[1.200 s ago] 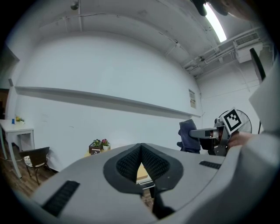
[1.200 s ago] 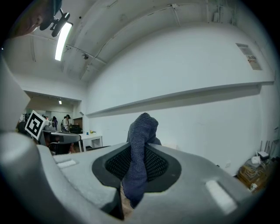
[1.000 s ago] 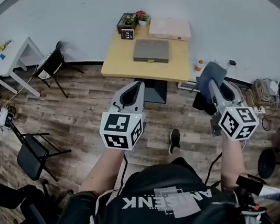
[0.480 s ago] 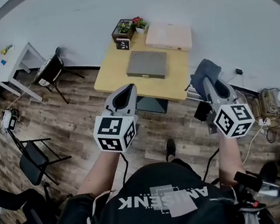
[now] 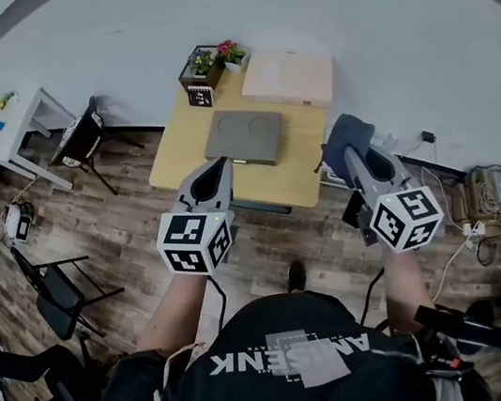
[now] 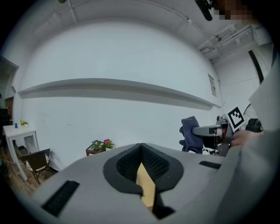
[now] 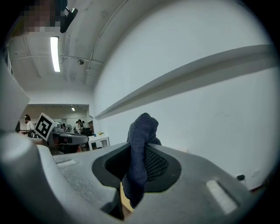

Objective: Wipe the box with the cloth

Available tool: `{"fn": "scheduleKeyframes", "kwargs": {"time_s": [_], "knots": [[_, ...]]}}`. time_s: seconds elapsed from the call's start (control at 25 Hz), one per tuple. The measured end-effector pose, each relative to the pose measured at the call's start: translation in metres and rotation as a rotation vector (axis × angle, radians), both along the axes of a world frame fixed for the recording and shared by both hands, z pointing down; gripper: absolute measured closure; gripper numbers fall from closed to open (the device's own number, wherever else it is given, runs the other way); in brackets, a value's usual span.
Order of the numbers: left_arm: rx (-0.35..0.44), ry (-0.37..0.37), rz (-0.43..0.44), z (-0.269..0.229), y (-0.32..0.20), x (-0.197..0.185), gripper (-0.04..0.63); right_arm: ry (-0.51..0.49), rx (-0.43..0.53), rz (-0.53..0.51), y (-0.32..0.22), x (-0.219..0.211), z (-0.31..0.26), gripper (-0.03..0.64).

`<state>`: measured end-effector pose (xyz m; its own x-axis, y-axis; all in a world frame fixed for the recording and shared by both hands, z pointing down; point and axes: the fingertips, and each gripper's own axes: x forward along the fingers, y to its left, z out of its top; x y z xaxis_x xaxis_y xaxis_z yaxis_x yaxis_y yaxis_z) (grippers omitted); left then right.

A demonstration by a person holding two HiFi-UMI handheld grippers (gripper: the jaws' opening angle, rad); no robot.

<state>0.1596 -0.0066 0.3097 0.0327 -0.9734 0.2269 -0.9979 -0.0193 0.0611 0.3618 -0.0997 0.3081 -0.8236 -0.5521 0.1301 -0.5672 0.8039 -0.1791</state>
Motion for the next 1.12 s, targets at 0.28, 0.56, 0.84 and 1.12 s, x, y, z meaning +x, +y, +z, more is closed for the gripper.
{"fn": "scheduleKeyframes", "kwargs": {"time_s": [0.28,0.56,0.84,1.12], "knots": [[-0.053,-0.008,0.020,0.012,-0.047,0.012,0.595,0.028,0.005,-0.051,-0.044,0.002,0.010,0.543],[-0.059,-0.014,0.023,0.017,-0.070,0.012,0.595,0.035,-0.019,-0.070,-0.070,-0.007,0.026,0.543],[-0.045,-0.002,0.020,0.025,-0.088,-0.018,0.595,0.057,-0.034,-0.049,-0.096,-0.036,0.046,0.543],[-0.019,0.041,0.029,0.026,-0.098,-0.073,0.595,0.069,-0.033,0.023,-0.124,-0.075,0.066,0.543]]}}
